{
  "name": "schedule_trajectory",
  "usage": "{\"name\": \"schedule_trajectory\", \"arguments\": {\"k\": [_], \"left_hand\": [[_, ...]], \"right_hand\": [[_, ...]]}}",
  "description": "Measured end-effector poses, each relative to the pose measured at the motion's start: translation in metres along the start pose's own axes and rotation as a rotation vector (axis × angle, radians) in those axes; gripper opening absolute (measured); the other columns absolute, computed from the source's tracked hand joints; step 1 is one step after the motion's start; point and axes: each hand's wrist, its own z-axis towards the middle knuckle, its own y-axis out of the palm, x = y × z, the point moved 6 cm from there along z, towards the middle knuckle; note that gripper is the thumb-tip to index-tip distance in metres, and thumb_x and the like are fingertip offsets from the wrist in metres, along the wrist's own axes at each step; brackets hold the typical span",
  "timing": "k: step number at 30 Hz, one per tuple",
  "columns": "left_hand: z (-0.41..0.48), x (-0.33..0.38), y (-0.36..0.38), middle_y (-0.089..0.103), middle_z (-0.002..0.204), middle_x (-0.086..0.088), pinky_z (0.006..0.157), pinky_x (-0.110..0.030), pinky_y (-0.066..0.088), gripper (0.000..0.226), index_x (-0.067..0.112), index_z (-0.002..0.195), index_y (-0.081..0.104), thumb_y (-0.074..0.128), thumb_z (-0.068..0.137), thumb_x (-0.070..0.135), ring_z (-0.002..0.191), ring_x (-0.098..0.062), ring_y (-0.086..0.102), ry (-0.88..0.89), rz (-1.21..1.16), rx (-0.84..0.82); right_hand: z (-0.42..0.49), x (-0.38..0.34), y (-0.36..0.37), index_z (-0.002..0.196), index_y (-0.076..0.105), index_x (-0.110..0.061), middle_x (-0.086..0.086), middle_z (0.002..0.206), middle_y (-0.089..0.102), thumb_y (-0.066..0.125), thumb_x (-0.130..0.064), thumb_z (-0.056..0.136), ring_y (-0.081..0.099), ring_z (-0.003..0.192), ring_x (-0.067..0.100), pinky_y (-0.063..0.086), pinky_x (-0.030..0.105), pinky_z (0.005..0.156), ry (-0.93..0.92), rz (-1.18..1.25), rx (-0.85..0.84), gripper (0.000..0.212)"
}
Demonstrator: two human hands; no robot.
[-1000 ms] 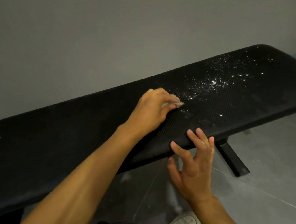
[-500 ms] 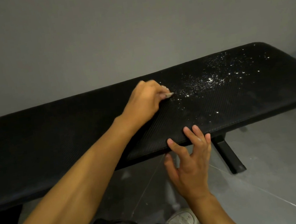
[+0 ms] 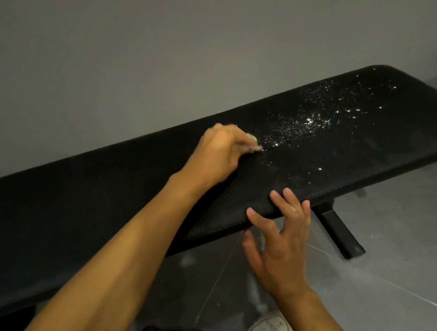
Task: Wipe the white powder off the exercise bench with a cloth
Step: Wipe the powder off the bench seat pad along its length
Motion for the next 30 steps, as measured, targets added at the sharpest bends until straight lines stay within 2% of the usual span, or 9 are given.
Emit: {"name": "schedule_trajectory", "arguments": {"k": [3,5,10,15,18,20,25,27,30], "left_hand": [[-0.033,0.023,-0.001,0.07,0.122,0.005,0.095,-0.022,0.046,0.024,0.022,0.117,0.075,0.064,0.096,0.024,0.108,-0.008,0.058,0.187,-0.005,-0.07],[-0.025,0.017,-0.003,0.072,0.12,0.004,0.094,-0.026,0.048,0.022,0.02,0.115,0.075,0.067,0.095,0.021,0.106,-0.01,0.062,0.21,0.024,-0.039],[0.013,-0.016,-0.005,0.072,0.117,-0.001,0.098,-0.04,0.05,0.021,0.017,0.114,0.075,0.067,0.096,0.016,0.106,-0.013,0.059,-0.059,0.038,0.092],[-0.038,0.029,0.0,0.072,0.12,0.003,0.094,-0.026,0.048,0.023,0.02,0.116,0.075,0.066,0.096,0.018,0.105,-0.009,0.06,0.226,0.03,-0.043],[-0.043,0.027,0.001,0.07,0.127,0.004,0.097,-0.024,0.047,0.028,0.019,0.123,0.072,0.064,0.096,0.019,0.111,-0.008,0.058,0.271,0.039,-0.055],[-0.027,0.015,-0.001,0.07,0.126,0.002,0.097,-0.027,0.048,0.026,0.018,0.121,0.073,0.066,0.096,0.017,0.11,-0.006,0.058,0.211,0.023,-0.016],[-0.012,0.003,0.003,0.069,0.128,-0.001,0.097,-0.039,0.049,0.028,0.019,0.126,0.07,0.063,0.099,0.021,0.108,-0.018,0.058,0.016,0.031,0.051],[-0.022,0.005,0.003,0.059,0.141,0.0,0.104,-0.038,0.045,0.037,0.021,0.139,0.059,0.058,0.101,0.022,0.117,-0.018,0.051,-0.025,0.056,0.012],[-0.038,-0.001,-0.008,0.033,0.163,0.001,0.117,-0.037,0.032,0.054,0.022,0.157,0.032,0.043,0.104,0.03,0.141,-0.02,0.036,-0.194,0.036,-0.06]], "right_hand": [[0.0,0.0,0.0,0.12,0.055,-0.028,0.012,0.139,0.042,0.063,-0.025,0.083,0.033,0.143,0.036,0.01,0.053,0.123,-0.006,0.004,0.013,0.038],[0.001,0.0,-0.001,0.121,0.055,-0.029,0.012,0.139,0.042,0.063,-0.026,0.084,0.033,0.143,0.036,0.01,0.053,0.123,-0.003,0.005,0.007,0.038],[0.001,0.0,-0.002,0.12,0.055,-0.029,0.012,0.14,0.042,0.063,-0.025,0.085,0.033,0.143,0.035,0.01,0.053,0.123,-0.003,0.008,-0.001,0.036],[0.001,-0.002,-0.001,0.119,0.055,-0.028,0.012,0.139,0.042,0.062,-0.025,0.083,0.034,0.142,0.037,0.009,0.052,0.123,0.008,0.012,0.017,0.037],[0.002,-0.001,0.0,0.119,0.055,-0.028,0.013,0.139,0.043,0.062,-0.025,0.084,0.034,0.142,0.036,0.01,0.053,0.123,0.009,0.011,0.011,0.036],[0.002,-0.001,0.0,0.119,0.055,-0.028,0.012,0.139,0.043,0.062,-0.025,0.084,0.034,0.142,0.036,0.011,0.054,0.123,0.007,0.008,0.007,0.036],[0.001,-0.002,-0.002,0.119,0.055,-0.028,0.012,0.138,0.043,0.063,-0.025,0.085,0.034,0.143,0.035,0.011,0.054,0.123,0.013,0.004,0.007,0.035],[0.001,-0.002,-0.002,0.119,0.055,-0.028,0.012,0.139,0.043,0.063,-0.025,0.084,0.034,0.143,0.035,0.012,0.054,0.123,0.007,0.002,0.006,0.036],[0.001,-0.001,-0.001,0.119,0.055,-0.028,0.012,0.139,0.043,0.064,-0.025,0.084,0.034,0.142,0.035,0.012,0.054,0.123,0.006,0.0,0.006,0.037]]}}
